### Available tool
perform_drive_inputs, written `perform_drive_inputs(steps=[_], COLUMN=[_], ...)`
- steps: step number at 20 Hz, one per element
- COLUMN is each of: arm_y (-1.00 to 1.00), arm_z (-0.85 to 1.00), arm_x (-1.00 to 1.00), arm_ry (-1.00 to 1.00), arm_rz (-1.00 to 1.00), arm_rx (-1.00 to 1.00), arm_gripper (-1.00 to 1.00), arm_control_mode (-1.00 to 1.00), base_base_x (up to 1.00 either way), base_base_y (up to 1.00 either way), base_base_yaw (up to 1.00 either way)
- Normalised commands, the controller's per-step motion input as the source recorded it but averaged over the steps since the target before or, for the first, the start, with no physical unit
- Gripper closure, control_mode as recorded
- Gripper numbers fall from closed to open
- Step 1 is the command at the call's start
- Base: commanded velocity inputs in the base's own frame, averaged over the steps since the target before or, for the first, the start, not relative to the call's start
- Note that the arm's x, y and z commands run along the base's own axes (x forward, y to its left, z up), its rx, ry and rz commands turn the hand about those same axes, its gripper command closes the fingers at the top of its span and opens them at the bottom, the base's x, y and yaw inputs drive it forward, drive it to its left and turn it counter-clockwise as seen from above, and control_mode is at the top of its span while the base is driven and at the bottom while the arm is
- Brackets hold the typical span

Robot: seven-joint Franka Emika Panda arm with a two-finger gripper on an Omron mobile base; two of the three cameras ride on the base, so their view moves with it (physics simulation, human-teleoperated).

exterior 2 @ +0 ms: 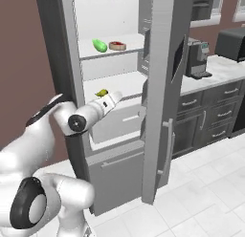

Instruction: Open the fridge, remove the pear, corn, and steak, and place them on any counter.

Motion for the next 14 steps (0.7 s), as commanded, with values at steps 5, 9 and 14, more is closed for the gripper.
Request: perform_drive_inputs(steps=[5,9,14], arm_y=[-0.86,-0.86,-0.88], arm_z=[0.35,0.44,0.66], arm_x=[0.46,0.10,0.04], arm_ry=[0.21,0.08,0.00], arm_rz=[-0.17,-0.12,-0.10], arm_rx=[0.00,0.00,0.00], arm_gripper=[-1.00,-1.00,-1.00], arm_control_mode=[-1.00,-1.00,-1.00], base_base_x=[0.00,0.00,0.00], base_base_y=[0.00,0.00,0.00], base_base_yaw=[0.00,0.00,0.00])
